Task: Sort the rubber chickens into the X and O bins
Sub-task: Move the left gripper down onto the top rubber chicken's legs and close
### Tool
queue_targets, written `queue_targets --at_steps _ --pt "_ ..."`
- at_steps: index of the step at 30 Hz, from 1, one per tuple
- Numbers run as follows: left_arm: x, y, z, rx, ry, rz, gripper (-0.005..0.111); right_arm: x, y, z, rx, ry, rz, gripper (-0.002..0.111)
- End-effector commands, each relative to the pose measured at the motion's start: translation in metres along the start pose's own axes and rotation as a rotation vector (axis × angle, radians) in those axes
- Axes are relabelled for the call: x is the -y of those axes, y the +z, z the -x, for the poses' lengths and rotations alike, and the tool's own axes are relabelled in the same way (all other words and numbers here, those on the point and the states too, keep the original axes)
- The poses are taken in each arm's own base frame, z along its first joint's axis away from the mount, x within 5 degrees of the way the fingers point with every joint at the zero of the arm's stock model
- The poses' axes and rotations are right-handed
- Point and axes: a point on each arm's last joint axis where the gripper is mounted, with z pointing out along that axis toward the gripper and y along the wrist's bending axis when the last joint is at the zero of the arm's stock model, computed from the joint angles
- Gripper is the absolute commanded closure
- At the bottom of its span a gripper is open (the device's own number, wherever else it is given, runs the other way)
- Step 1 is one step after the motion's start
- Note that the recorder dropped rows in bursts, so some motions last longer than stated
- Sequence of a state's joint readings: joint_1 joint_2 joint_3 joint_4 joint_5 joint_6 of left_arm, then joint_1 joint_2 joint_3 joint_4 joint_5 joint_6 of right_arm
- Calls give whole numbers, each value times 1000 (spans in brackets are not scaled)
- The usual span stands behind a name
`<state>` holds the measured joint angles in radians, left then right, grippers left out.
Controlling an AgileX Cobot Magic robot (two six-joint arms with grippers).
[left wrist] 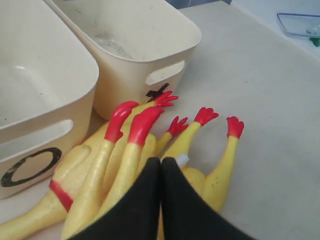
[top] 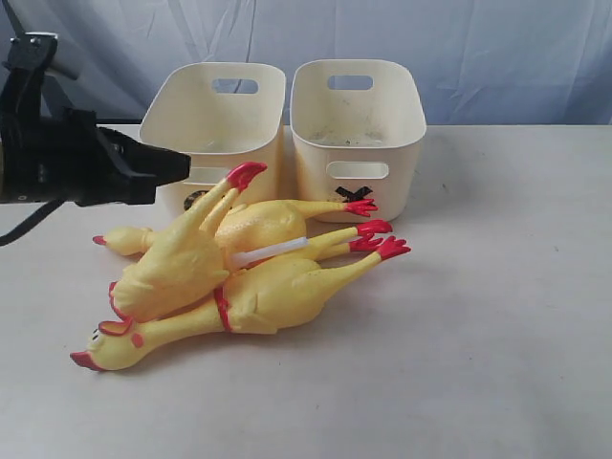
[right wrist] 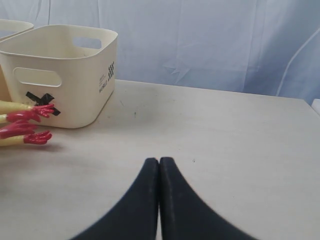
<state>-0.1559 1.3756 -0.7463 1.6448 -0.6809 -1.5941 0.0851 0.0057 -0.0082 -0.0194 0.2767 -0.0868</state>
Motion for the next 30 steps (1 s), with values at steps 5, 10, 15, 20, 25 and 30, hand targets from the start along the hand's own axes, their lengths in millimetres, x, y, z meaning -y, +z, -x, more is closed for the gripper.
queue_targets --at_steps 5,10,15,20,25,30 --pt "-11 10 -4 -65 188 50 52 0 0 -2 5 -7 -6 109" --pt "-8 33 -17 -138 285 43 41 0 0 -2 5 -7 -6 109" --pt "-16 46 -20 -128 278 78 41 0 0 -2 5 -7 -6 109" --pt "-22 54 -17 -130 271 76 43 0 0 -2 5 -7 -6 109" --pt "-21 59 -21 -144 279 28 63 0 0 -2 5 -7 -6 109" --pt "-19 62 -22 -146 297 -15 88 0 0 -2 5 -7 -6 109"
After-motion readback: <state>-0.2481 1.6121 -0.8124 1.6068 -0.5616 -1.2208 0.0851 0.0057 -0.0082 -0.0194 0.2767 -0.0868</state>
